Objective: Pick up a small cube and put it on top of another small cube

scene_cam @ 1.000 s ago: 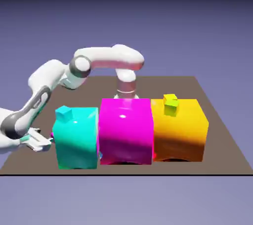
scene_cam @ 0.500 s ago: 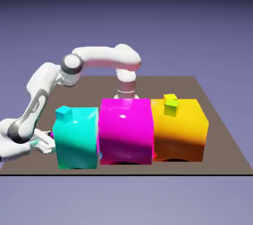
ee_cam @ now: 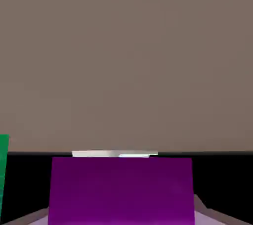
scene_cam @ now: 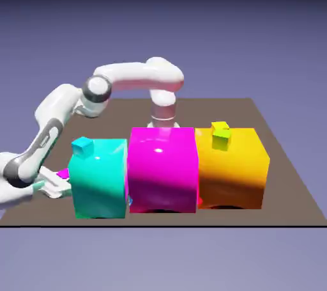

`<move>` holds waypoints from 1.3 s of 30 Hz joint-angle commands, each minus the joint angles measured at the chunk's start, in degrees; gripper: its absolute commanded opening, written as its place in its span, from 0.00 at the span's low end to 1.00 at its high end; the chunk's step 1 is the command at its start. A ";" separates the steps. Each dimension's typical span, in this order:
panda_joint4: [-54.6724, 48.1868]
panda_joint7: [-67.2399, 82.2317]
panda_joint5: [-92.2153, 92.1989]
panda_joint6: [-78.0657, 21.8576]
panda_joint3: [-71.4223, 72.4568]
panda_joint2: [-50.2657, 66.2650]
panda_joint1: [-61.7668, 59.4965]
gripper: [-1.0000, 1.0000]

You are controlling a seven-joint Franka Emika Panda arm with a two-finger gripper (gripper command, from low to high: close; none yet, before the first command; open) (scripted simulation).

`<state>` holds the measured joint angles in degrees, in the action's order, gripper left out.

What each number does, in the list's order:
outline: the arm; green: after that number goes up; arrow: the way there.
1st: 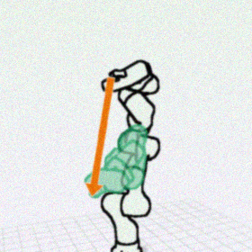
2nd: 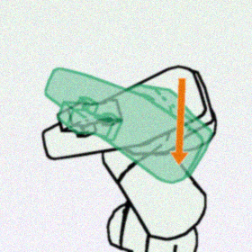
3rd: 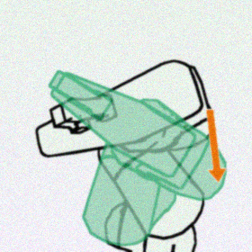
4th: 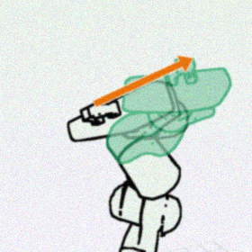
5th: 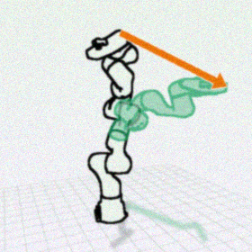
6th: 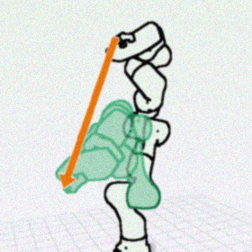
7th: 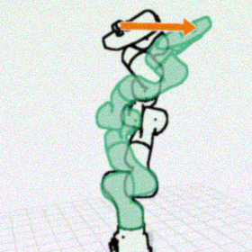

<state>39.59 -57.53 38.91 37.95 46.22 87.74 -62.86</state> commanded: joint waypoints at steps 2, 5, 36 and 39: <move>-3.05 1.17 0.61 -1.50 -0.16 0.51 2.45 0.00; -1.75 1.74 0.12 0.54 -3.86 -4.37 7.36 0.00; 35.20 -22.65 -54.41 5.39 -16.60 -44.27 57.31 0.00; 37.06 -22.09 -54.88 6.55 -16.78 -45.15 56.37 0.00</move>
<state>76.65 -79.66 -16.03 44.53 29.44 42.59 -6.49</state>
